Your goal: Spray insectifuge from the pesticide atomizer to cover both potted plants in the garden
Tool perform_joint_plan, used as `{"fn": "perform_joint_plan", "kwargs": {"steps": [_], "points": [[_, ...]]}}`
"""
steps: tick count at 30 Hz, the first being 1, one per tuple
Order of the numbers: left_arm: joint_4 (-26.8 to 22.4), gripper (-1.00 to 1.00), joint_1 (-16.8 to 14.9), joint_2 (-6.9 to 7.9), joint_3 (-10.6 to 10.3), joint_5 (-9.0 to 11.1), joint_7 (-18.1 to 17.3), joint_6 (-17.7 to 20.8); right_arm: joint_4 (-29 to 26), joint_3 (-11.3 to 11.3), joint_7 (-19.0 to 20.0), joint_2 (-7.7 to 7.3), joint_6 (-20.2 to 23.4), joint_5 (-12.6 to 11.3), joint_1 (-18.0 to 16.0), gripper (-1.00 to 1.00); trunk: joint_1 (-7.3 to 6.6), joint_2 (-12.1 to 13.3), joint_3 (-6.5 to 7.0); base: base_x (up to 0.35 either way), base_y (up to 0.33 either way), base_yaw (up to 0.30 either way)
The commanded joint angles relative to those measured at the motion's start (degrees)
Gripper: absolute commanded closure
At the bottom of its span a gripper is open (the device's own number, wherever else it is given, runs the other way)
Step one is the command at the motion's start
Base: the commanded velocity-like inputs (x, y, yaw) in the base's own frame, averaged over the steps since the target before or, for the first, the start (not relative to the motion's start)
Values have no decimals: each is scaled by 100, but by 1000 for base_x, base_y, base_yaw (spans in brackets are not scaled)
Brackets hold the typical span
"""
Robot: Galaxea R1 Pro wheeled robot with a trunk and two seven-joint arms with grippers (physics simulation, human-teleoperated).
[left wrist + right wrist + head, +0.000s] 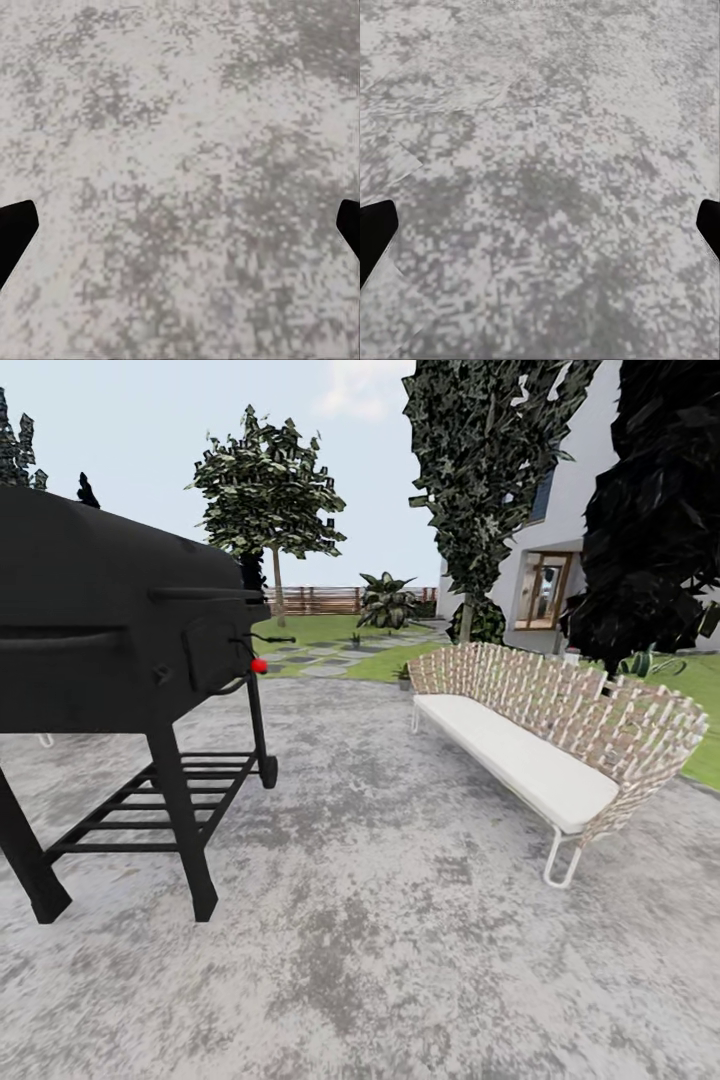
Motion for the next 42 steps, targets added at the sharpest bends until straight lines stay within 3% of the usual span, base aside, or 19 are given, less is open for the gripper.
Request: {"fn": "perform_joint_plan", "kwargs": {"steps": [1, 29, 35, 42], "points": [[5, -100, -3, 1, 3, -10, -8, -19, 4, 2, -37, 0, -8, 41, -3, -100, 2, -2, -6, 337, 0, 3], [-27, -100, 14, 24, -82, -111, -58, -148, -13, -21, -46, -8, -21, 32, -3, -100, 2, -2, -6, 339, 0, 0], [-142, -100, -51, -17, -383, -323, -41, -140, -6, -27, -46, -9, -16, 32, -3, -100, 2, -2, -6, 339, 0, 0], [-64, -100, -37, 39, -393, -315, -18, -167, -3, -42, -49, -9, -23, 32, -2, -100, 2, -2, -6, 339, 0, 0]]}}
